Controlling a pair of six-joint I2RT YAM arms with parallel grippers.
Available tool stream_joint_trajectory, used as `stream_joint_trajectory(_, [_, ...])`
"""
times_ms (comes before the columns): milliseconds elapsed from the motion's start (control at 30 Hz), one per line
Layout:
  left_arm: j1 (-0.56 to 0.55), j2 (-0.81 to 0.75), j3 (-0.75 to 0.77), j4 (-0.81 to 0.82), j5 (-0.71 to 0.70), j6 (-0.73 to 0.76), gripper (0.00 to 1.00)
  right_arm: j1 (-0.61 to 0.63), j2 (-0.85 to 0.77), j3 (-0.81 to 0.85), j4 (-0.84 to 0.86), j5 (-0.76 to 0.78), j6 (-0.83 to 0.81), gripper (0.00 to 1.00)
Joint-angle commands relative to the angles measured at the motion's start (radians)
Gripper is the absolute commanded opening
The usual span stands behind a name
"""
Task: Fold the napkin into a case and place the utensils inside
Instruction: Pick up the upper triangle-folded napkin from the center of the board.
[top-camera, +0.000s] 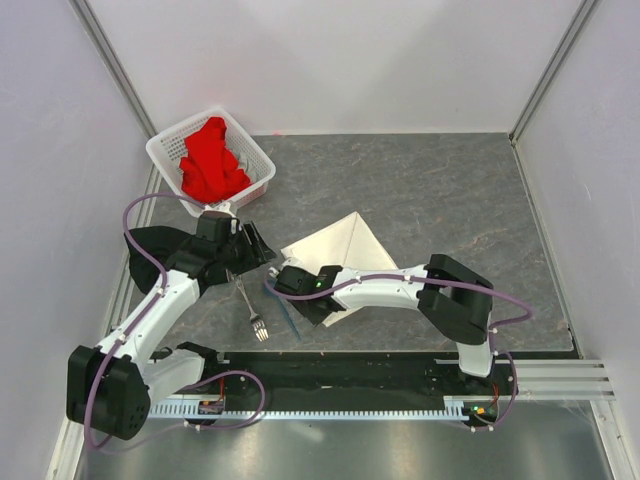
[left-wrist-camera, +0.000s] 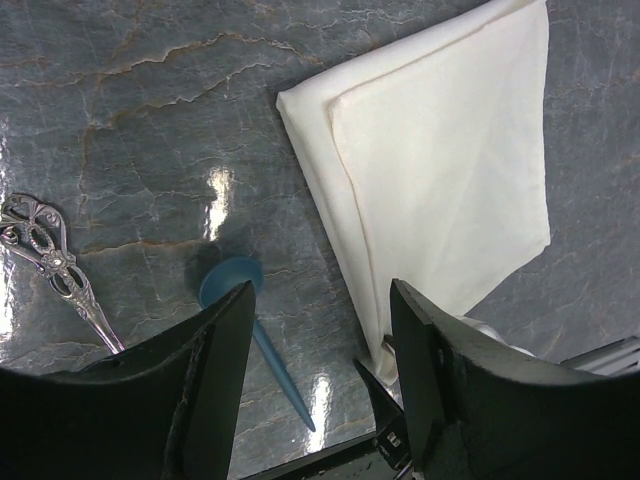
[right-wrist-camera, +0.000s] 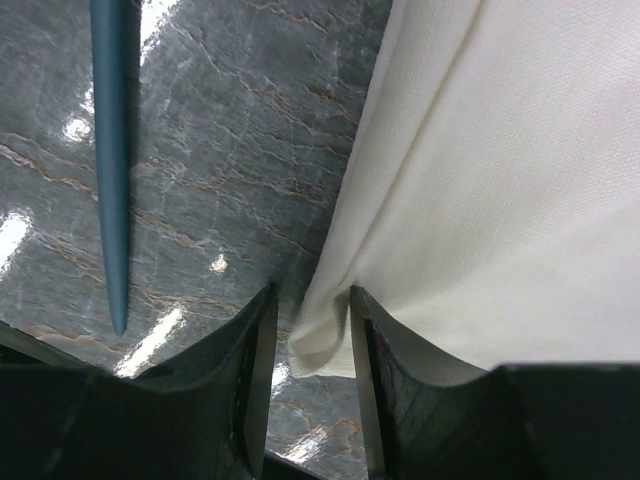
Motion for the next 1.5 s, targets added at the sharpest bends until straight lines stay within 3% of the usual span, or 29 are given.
stream_joint_trajectory(0, [0.009, -0.021, -0.004, 0.021, 0.027, 0.015, 0.64, 0.004, 0.03, -0.03, 0.009, 0.042, -0.005, 0.45])
stream_joint_trajectory(100, [0.012, -0.021, -0.012, 0.019, 0.024, 0.017, 0.65, 0.004, 0.04, -0.038, 0.008, 0.039, -0.01, 0.5])
stream_joint_trajectory(200, [0.016, -0.016, -0.023, 0.022, 0.022, 0.017, 0.66, -0.001, 0.056, -0.055, 0.008, 0.048, -0.011, 0.47])
stream_joint_trajectory(267, [0.019, -0.016, -0.024, 0.022, 0.027, 0.017, 0.66, -0.019, 0.059, -0.071, 0.018, 0.016, -0.011, 0.42])
stream_joint_trajectory(400, [0.024, -0.005, -0.023, 0.025, 0.053, 0.018, 0.67, -0.071, 0.031, -0.162, 0.1, -0.073, -0.011, 0.17])
stream_joint_trajectory(533, [0.022, 0.04, -0.026, 0.056, 0.116, 0.027, 0.7, -0.085, 0.017, -0.165, 0.101, -0.07, -0.029, 0.0])
stream_joint_trajectory(667, [0.019, 0.129, -0.035, 0.139, 0.249, 0.012, 0.74, -0.09, -0.026, -0.144, 0.104, -0.081, -0.031, 0.0])
stream_joint_trajectory(800, [0.009, 0.211, -0.044, 0.22, 0.289, -0.04, 0.77, -0.107, -0.119, -0.125, 0.097, -0.123, -0.022, 0.0])
stream_joint_trajectory(1000, [-0.019, 0.309, -0.027, 0.304, 0.245, -0.115, 0.87, -0.145, -0.207, -0.118, 0.075, -0.169, -0.011, 0.0])
stream_joint_trajectory(1467, [-0.074, 0.521, 0.06, 0.347, 0.148, -0.163, 0.87, -0.163, -0.222, -0.115, 0.077, -0.2, -0.014, 0.0])
